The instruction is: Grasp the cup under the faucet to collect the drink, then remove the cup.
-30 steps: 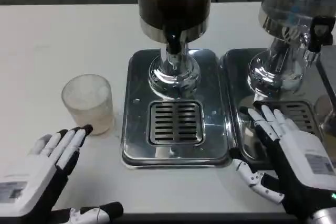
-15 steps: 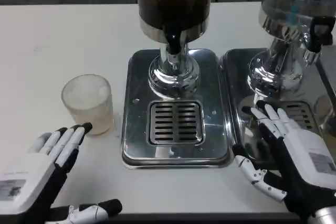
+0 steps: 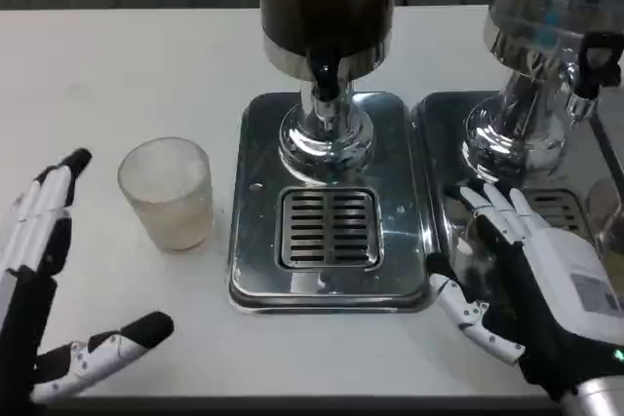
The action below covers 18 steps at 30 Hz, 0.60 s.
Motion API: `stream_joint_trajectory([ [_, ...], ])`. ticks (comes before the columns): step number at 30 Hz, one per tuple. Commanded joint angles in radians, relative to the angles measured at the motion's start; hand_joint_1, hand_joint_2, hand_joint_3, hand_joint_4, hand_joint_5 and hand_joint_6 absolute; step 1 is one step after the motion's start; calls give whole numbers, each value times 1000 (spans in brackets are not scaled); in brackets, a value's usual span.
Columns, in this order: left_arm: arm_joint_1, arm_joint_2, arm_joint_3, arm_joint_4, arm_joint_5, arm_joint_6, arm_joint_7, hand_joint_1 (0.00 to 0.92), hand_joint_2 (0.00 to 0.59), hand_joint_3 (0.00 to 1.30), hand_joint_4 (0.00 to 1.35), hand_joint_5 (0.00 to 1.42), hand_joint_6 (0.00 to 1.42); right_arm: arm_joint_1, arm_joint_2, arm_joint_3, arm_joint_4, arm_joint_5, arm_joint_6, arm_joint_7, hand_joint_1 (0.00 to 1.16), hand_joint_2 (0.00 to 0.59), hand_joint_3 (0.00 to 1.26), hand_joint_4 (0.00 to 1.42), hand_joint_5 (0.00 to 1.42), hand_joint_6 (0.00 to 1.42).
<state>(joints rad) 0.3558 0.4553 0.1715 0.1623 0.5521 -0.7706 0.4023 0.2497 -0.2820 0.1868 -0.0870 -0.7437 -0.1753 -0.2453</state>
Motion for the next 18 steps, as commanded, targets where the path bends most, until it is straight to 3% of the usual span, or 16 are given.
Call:
stream_joint_trajectory([
  [1, -117, -9, 1, 138, -17, -23, 57, 4, 0, 0, 0, 13, 47, 3, 14, 3, -18, 8, 8, -14, 251, 436, 156, 92, 26, 79],
  [8, -310, 8, -26, 384, -30, -28, 76, 65, 0, 0, 0, 78, 66, -8, 25, -7, -25, 13, 10, -26, 252, 436, 157, 138, 51, 80],
  [13, -462, 50, -83, 579, -26, -23, 56, 131, 0, 0, 0, 126, 106, -13, 17, -13, -32, 8, 1, -28, 252, 436, 165, 170, 70, 93],
  [18, -588, 65, -147, 755, -29, -12, 44, 212, 8, 2, 0, 179, 178, -19, 1, -6, -39, -12, -7, -32, 252, 436, 220, 218, 106, 110],
])
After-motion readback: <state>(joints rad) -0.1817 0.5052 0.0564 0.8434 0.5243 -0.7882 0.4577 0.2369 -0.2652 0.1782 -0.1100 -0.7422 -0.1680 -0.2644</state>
